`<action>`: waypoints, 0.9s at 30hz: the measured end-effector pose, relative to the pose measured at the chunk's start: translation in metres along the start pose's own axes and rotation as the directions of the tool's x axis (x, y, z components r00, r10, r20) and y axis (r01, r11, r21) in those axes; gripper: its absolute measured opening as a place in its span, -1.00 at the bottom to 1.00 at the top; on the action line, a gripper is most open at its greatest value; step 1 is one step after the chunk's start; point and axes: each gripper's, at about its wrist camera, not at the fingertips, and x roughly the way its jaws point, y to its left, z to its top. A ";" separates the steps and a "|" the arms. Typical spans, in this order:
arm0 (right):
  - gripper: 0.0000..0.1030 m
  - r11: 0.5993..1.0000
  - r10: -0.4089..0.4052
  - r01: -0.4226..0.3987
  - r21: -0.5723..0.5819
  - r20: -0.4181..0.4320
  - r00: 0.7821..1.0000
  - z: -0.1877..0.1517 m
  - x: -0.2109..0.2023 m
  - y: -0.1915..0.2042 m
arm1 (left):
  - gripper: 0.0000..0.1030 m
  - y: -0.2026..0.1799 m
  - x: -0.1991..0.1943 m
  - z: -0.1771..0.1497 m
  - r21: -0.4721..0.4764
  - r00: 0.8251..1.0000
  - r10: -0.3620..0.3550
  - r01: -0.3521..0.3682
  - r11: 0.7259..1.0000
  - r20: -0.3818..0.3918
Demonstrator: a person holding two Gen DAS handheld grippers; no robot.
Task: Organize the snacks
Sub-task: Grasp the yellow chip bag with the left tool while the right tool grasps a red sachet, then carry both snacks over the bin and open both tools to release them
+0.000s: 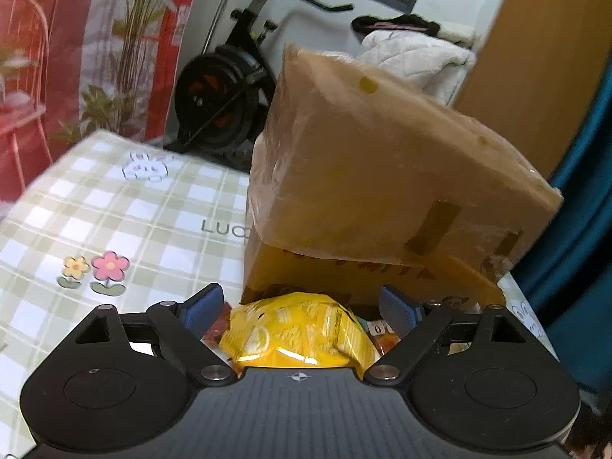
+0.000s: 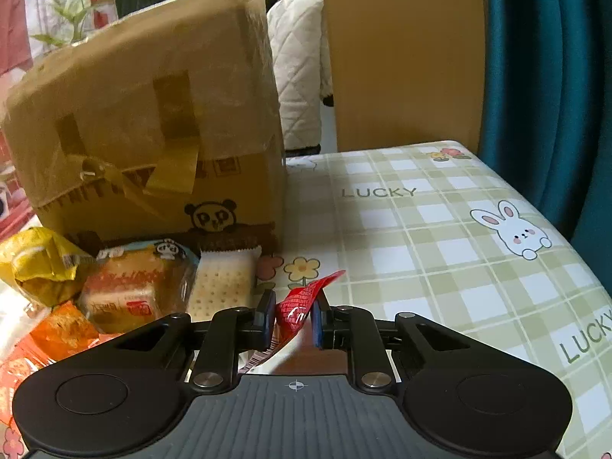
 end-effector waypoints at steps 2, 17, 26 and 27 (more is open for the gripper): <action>-0.66 1.000 0.006 -0.006 -0.001 0.003 1.000 0.000 -0.002 0.000 | 0.75 0.005 0.012 0.002 -0.053 0.999 -0.001 -0.001 0.999 -0.032; -0.66 0.999 0.035 -0.035 -0.006 0.006 0.999 -0.001 -0.008 0.002 | 0.44 0.010 0.035 -0.032 -0.160 0.985 -0.123 0.102 0.982 -0.125; -0.66 0.998 0.068 -0.067 -0.013 0.080 0.994 0.013 -0.037 0.005 | 0.36 -0.014 -0.027 -0.032 0.025 0.998 -0.061 0.061 0.998 0.000; -0.66 0.997 0.074 -0.073 -0.017 0.094 0.993 0.017 -0.041 0.006 | 0.36 -0.014 -0.036 -0.030 0.038 0.999 -0.052 0.051 0.998 0.014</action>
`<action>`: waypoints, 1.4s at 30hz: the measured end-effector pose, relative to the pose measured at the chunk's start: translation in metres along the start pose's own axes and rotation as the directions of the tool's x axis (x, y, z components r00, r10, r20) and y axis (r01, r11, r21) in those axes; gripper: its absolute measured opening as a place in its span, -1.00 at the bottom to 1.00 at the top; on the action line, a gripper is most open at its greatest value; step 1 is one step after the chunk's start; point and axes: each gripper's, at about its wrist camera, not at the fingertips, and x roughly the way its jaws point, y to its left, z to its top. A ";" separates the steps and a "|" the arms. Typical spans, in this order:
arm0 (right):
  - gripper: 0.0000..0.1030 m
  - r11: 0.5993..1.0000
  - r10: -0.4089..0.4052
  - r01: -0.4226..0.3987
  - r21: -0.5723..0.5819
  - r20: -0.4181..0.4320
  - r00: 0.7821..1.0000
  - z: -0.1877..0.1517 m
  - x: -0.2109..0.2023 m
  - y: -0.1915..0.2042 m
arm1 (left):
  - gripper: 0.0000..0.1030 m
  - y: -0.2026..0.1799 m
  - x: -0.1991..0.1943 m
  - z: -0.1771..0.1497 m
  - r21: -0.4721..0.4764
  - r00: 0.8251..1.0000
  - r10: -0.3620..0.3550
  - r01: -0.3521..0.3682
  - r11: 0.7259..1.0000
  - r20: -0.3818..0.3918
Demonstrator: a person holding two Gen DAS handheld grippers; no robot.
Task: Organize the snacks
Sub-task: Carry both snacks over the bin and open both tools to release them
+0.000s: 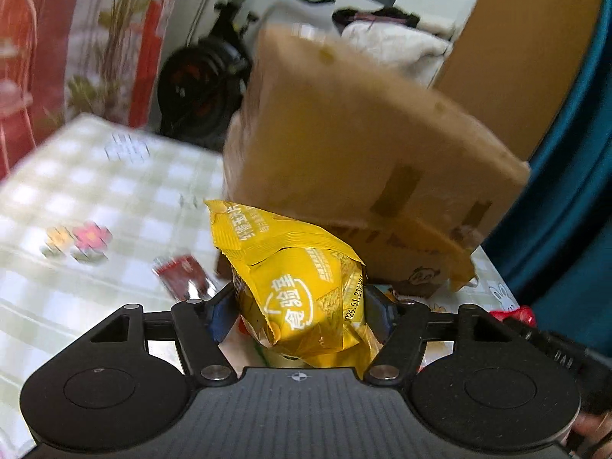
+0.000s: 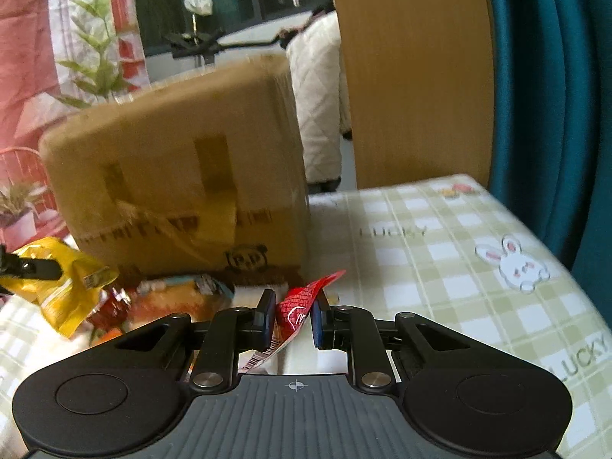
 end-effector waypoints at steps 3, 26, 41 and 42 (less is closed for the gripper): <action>-0.66 1.000 0.024 -0.023 -0.006 0.049 0.999 0.016 -0.012 0.004 | 0.36 -0.002 -0.031 0.008 0.045 0.998 0.030 -0.032 0.998 0.062; -0.66 0.970 0.198 -0.153 -0.188 0.252 0.947 0.211 0.029 0.073 | 0.37 -0.094 -0.003 0.164 0.304 0.947 0.012 -0.115 0.946 0.322; 0.01 0.987 0.148 -0.140 -0.081 0.107 0.983 0.178 0.077 0.064 | 0.69 -0.061 0.042 0.154 0.251 0.981 0.046 -0.094 0.963 0.189; 0.01 0.987 0.153 -0.145 -0.076 0.112 0.982 0.178 0.072 0.063 | 0.69 -0.060 0.037 0.152 0.256 0.981 0.047 -0.096 0.962 0.190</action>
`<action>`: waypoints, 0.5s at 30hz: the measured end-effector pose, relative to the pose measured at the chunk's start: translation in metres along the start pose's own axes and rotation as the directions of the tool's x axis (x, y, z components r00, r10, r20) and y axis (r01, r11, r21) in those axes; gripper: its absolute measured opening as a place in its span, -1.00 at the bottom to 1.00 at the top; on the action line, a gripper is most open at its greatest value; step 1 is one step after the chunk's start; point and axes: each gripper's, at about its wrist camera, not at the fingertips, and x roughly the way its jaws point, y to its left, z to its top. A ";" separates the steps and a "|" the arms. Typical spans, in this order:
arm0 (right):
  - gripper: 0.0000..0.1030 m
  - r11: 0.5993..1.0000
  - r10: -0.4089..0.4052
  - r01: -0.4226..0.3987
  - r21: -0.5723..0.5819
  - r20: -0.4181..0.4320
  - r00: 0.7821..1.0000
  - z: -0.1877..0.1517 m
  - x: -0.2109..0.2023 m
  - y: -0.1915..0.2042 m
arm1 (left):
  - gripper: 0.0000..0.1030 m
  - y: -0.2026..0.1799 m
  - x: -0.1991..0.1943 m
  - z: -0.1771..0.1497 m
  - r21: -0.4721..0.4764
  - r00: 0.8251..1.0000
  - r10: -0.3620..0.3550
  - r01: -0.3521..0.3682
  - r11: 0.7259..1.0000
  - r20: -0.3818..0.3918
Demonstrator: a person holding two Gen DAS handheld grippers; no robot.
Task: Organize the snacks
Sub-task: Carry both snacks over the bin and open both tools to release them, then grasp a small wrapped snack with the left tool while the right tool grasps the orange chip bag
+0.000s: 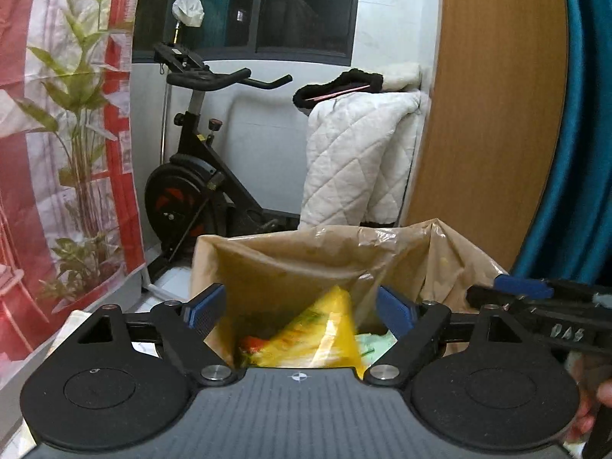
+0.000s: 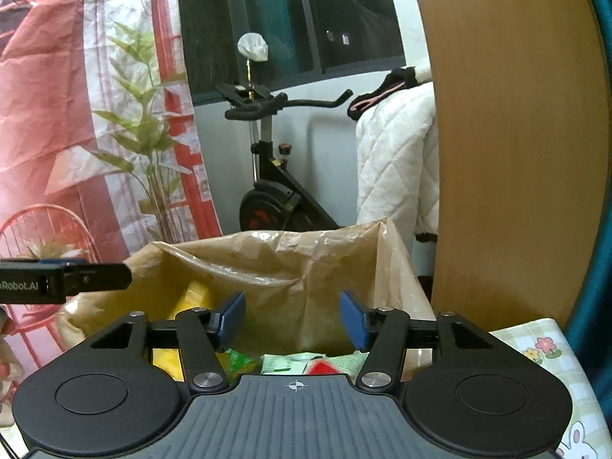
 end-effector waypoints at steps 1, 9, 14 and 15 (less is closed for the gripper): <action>0.01 1.000 0.006 -0.006 0.007 0.004 1.000 0.001 -0.006 -0.001 | 0.69 0.000 -0.008 0.000 0.004 1.000 -0.001 0.001 1.000 0.003; 0.03 0.996 0.077 -0.078 0.033 0.026 0.997 -0.012 -0.059 0.007 | 0.68 0.005 -0.073 -0.024 0.004 0.998 -0.056 0.056 0.998 0.016; 0.06 0.995 0.090 -0.090 0.048 -0.007 0.996 -0.042 -0.083 0.011 | 0.66 0.006 -0.096 -0.059 0.002 0.997 -0.071 0.071 0.997 -0.019; 0.07 0.995 0.088 -0.087 0.049 -0.019 0.996 -0.050 -0.087 0.012 | 0.66 0.006 -0.098 -0.066 -0.004 0.997 -0.073 0.073 0.997 -0.031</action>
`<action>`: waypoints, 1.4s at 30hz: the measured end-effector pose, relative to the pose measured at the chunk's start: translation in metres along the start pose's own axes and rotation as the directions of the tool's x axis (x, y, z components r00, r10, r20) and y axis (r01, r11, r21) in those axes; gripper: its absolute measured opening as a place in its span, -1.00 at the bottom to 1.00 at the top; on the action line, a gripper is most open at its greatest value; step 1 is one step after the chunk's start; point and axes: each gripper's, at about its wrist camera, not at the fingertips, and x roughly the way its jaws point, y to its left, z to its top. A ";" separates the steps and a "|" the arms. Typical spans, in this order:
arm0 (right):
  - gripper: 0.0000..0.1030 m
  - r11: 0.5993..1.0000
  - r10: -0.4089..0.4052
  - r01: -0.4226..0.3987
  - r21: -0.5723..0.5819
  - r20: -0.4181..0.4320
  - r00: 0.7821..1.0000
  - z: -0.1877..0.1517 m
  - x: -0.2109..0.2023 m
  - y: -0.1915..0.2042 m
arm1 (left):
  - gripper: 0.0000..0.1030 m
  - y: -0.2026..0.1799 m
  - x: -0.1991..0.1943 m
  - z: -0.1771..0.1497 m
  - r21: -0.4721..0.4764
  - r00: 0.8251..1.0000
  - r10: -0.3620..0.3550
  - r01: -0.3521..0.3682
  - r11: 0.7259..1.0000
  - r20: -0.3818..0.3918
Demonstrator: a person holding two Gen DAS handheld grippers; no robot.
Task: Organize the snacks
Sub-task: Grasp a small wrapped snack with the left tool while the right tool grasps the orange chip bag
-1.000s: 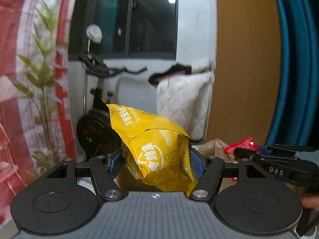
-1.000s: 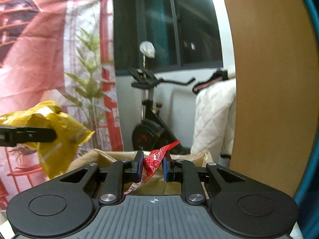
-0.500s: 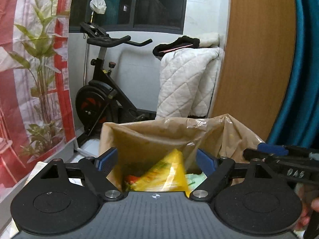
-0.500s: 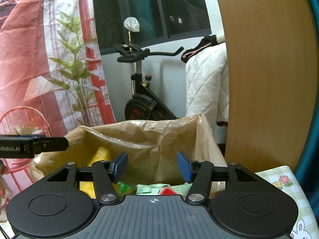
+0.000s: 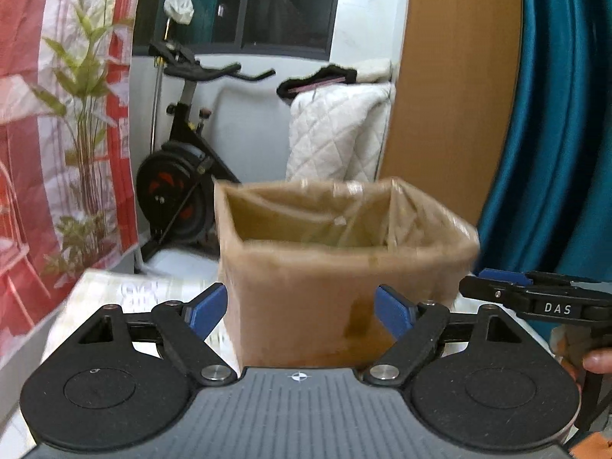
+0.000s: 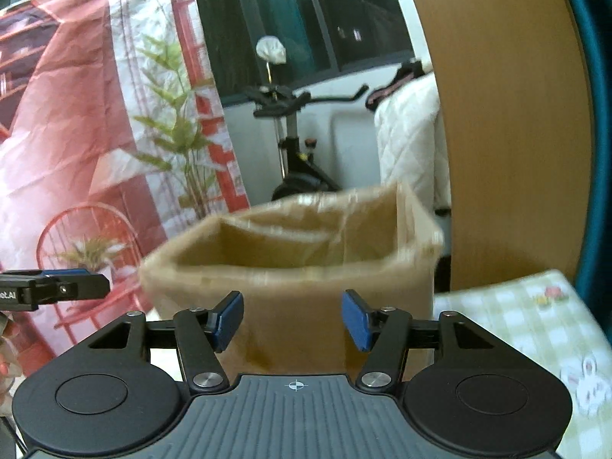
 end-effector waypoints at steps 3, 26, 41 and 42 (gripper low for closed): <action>0.09 1.000 -0.007 0.008 0.018 -0.041 0.999 -0.027 -0.008 0.002 | 0.63 -0.002 -0.004 -0.023 -0.027 0.999 -0.015 0.014 1.000 -0.035; 0.92 0.956 -0.015 -0.082 -0.282 -0.325 0.946 -0.137 -0.023 0.061 | 0.49 0.004 -0.011 -0.100 -0.175 0.987 -0.028 0.000 0.984 -0.157; 0.55 0.860 -0.024 -0.177 -0.480 -0.382 0.924 -0.158 0.016 0.078 | 0.48 0.023 -0.014 -0.109 -0.188 0.987 0.020 -0.050 0.981 -0.160; 0.46 0.868 -0.015 -0.178 -0.464 -0.382 0.924 -0.156 0.015 0.076 | 0.47 0.025 -0.014 -0.110 -0.190 0.987 0.023 -0.054 0.980 -0.160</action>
